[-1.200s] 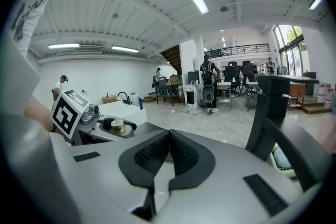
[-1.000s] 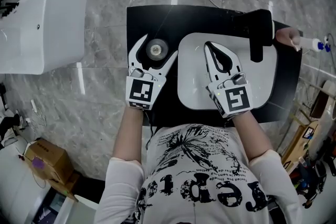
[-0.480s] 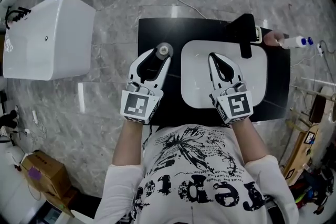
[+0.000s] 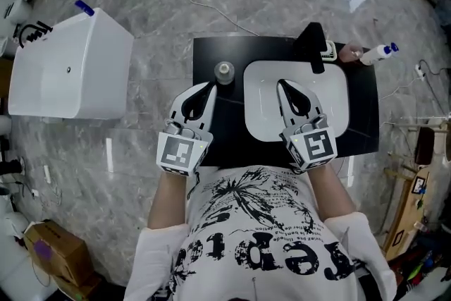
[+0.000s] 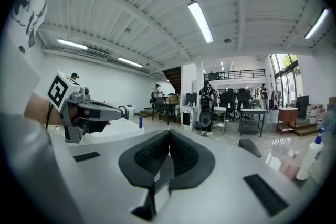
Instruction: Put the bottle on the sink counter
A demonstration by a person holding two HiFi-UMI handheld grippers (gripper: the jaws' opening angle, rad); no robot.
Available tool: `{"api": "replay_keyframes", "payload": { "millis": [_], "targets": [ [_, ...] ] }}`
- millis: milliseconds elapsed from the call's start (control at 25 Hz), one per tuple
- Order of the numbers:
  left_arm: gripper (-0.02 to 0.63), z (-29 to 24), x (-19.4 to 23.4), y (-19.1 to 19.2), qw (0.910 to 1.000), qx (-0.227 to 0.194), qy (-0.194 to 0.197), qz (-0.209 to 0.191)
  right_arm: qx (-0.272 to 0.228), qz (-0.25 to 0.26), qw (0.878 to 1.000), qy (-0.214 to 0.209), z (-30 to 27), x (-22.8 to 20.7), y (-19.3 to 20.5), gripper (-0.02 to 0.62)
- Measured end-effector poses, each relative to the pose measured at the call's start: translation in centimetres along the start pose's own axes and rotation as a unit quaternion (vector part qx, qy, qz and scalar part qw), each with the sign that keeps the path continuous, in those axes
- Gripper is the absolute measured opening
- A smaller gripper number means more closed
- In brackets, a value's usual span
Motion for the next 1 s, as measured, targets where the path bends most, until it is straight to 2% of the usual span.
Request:
{"api": "replay_keyframes", "payload": {
  "millis": [200, 400, 600, 840, 1000],
  "targets": [
    [0.014, 2.7, -1.7, -2.5, 0.9999, -0.014, 0.007, -0.007, -0.013, -0.003, 1.000, 0.011, 2.7, 1.0, -2.1, 0.015],
    [0.014, 4.2, -2.6, -4.8, 0.9987, -0.039, 0.010, -0.032, -0.030, 0.000, 0.999, 0.012, 4.2, 2.0, -3.8, 0.014],
    [0.014, 5.5, -2.4, -5.8, 0.9970, -0.076, 0.016, -0.004, -0.046, -0.007, 0.998, 0.035, 4.8, 2.3, -4.5, 0.014],
    [0.014, 5.3, -2.1, -5.0, 0.9983, -0.055, 0.005, -0.019, -0.039, -0.003, 0.999, 0.031, 4.8, 2.0, -4.2, 0.014],
    [0.014, 4.9, -2.1, -4.8, 0.9986, -0.050, 0.004, -0.014, -0.037, 0.004, 0.999, 0.030, 4.6, 2.1, -4.3, 0.014]
  ]
}}
Point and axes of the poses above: the fingertips, and each gripper's own axes: z backward along the fingers, x to its left, y out of its underside, the point moved 3 cm from there along z, backward along the fingers, and after that the axes turned 13 degrees about y, right-handed, at the moved point
